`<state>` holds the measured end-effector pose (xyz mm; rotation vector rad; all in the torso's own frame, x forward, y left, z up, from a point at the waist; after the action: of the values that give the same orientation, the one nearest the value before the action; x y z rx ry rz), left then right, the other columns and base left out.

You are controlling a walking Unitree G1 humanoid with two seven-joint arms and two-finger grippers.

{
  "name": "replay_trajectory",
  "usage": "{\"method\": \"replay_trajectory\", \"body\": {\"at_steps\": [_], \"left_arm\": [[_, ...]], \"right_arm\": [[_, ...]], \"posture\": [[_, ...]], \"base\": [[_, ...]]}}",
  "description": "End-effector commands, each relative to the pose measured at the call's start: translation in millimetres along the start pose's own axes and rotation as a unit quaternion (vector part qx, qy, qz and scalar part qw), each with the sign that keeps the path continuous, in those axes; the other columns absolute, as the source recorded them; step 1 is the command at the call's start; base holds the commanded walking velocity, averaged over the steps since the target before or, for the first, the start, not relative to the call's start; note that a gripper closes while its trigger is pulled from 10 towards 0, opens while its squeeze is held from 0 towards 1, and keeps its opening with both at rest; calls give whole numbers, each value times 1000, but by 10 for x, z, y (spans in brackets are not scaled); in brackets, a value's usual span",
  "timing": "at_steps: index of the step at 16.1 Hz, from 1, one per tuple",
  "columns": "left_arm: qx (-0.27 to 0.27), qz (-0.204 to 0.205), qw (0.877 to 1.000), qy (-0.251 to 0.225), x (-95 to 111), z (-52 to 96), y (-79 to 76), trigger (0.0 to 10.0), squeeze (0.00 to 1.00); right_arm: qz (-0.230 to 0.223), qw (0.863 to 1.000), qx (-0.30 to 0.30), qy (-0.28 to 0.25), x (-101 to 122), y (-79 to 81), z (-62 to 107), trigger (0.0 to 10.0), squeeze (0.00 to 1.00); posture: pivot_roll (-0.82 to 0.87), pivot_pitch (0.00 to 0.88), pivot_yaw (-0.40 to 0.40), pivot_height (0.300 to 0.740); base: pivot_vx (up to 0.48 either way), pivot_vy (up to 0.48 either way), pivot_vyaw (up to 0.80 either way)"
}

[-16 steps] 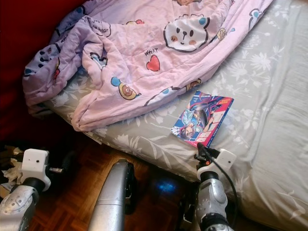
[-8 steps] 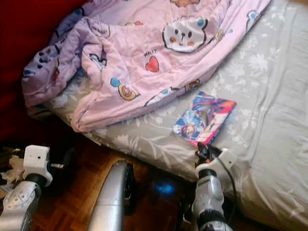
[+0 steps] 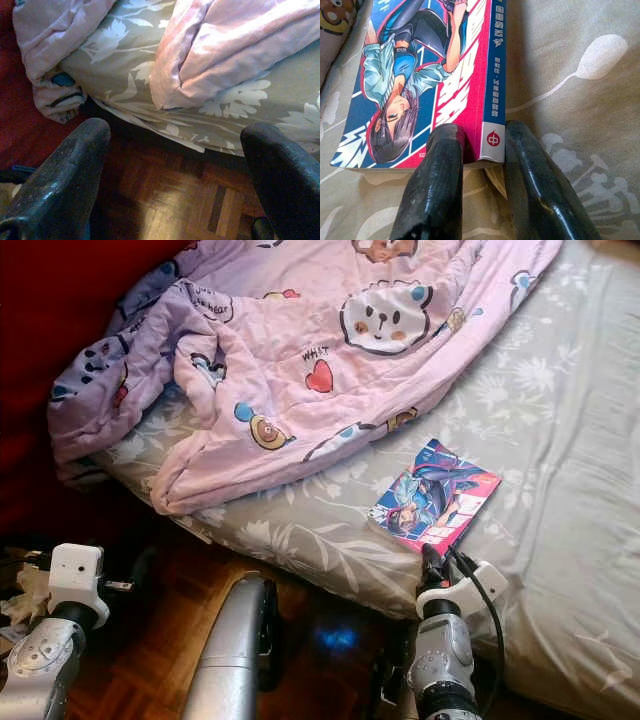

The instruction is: Clean up the room

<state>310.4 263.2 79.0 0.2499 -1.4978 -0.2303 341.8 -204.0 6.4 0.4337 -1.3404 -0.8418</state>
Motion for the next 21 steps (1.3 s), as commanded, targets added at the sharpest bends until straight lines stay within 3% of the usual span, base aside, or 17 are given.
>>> {"method": "replay_trajectory", "body": {"at_steps": [1,5,6,7,18,19,21], "left_arm": [[5,-2,999,34,-198,103,35,10000,0],[6,-2,999,35,-214,122,29,10000,0],[7,-2,999,36,-219,125,30,10000,0],[8,-2,999,36,-221,125,30,10000,0],[10,-5,999,42,-260,172,63,10000,0],[10,-5,999,43,-265,173,63,10000,0],[12,-4,999,45,-285,158,47,10000,0]], "right_arm": [[-3,1000,-25,11,-77,-146,76,10000,0],[-5,1000,-21,8,-35,-115,39,9608,0],[-7,1000,-18,5,-17,-98,27,1412,0],[-8,1000,-15,2,-2,-83,16,0,0],[-12,1000,-11,6,-13,-37,-29,0,0],[-4,1000,-8,7,-19,-27,-29,0,0],[53,998,14,-6,22,68,-35,0,0]], "posture": [[297,328,77,611],[301,329,77,611],[300,327,76,611],[303,326,76,611],[313,332,86,611],[312,330,85,611],[303,314,77,611]], "base": [[0,0,0],[0,0,0],[0,0,0],[0,0,0],[0,0,0],[0,0,0],[0,0,0]]}}
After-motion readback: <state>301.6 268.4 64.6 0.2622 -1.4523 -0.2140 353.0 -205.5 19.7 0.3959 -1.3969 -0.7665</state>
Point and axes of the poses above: a point about 5 cm out from each wrist's last joint towards the gripper, its own z axis pointing back from the gripper into the wrist, its own x axis along the axis of the wrist's last joint, y = z × x, the point moved 5 cm from there along -z, pointing out of the wrist towards the gripper, and after that the axes turned 4 degrees about -z, right-handed, at the moved point
